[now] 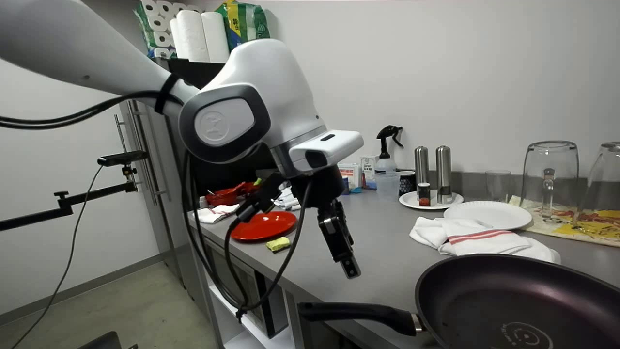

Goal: Move the pan to the right and the left twice, then move it to the right on the counter

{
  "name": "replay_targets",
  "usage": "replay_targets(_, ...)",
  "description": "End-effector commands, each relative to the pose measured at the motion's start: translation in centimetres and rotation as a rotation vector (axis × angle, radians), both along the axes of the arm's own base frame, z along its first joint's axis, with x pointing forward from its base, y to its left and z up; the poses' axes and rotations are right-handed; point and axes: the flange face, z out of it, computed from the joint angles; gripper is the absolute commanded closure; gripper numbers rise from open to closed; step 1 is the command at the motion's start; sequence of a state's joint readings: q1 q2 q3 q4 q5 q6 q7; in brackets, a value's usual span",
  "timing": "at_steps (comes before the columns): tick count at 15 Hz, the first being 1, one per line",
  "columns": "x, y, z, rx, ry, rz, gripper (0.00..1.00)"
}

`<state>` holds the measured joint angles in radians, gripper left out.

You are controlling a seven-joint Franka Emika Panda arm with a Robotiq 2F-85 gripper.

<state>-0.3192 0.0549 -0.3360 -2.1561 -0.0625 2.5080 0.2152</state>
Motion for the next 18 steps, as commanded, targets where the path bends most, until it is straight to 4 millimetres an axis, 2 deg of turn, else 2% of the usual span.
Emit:
replay_targets(1, -1.6, 1.2, 1.2, 0.040, 0.068, 0.016, 0.00)
replay_targets(6, -3.3, 3.0, 1.6, 0.140, 0.159, 0.043, 0.00)
replay_targets(11, -3.9, 3.6, 2.0, 0.165, 0.182, 0.046, 0.00)
replay_targets(18, -3.2, 3.2, 0.1, 0.157, 0.178, 0.050, 0.00)
